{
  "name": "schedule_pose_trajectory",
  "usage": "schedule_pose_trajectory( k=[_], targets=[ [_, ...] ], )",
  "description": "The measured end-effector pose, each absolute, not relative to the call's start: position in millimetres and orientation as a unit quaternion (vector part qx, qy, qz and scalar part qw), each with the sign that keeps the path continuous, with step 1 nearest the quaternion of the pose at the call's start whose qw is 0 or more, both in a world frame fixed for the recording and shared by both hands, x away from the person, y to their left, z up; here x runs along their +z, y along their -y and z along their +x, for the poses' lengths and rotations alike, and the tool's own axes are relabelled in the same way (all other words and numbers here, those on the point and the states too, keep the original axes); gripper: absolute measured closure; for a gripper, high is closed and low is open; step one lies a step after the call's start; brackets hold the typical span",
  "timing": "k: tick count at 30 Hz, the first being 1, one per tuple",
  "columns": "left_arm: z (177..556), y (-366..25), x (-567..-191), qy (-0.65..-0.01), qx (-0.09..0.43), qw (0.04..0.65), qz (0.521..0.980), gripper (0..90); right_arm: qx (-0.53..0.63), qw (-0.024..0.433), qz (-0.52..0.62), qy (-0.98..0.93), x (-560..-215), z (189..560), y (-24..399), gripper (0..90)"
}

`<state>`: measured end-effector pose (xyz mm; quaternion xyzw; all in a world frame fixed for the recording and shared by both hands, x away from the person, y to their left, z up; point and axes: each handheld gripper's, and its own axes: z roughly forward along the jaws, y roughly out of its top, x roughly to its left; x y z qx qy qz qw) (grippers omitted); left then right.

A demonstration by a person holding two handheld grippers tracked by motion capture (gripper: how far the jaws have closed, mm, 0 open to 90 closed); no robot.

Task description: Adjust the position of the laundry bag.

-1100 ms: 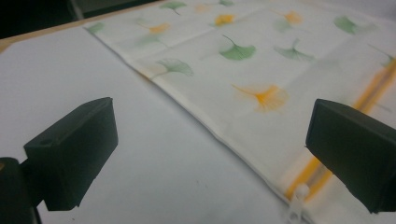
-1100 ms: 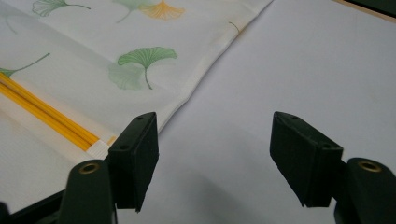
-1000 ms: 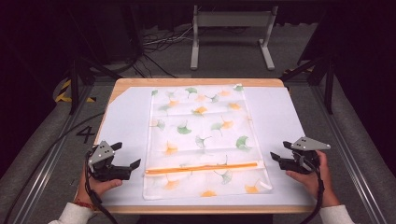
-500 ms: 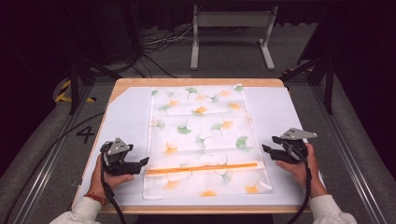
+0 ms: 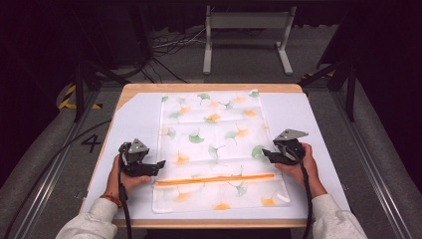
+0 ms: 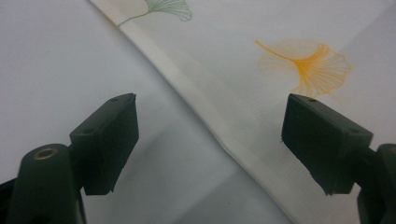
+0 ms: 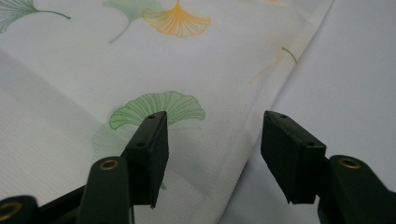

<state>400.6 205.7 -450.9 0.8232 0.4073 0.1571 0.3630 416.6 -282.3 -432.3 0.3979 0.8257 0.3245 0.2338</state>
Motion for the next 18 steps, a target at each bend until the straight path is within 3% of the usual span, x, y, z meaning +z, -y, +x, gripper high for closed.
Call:
schedule_pose_trajectory(
  k=[12,18],
  targets=[
    [410.4,-202.0,-456.7,-0.417,0.158,0.345,0.826,20.1,0.335,0.200,0.427,-0.816,-440.4,424.6,291.9,41.9],
    [410.6,-201.0,-456.3,-0.421,0.160,0.343,0.824,21.9,0.334,0.188,0.416,-0.825,-438.7,422.9,289.6,56.1]
  ],
)
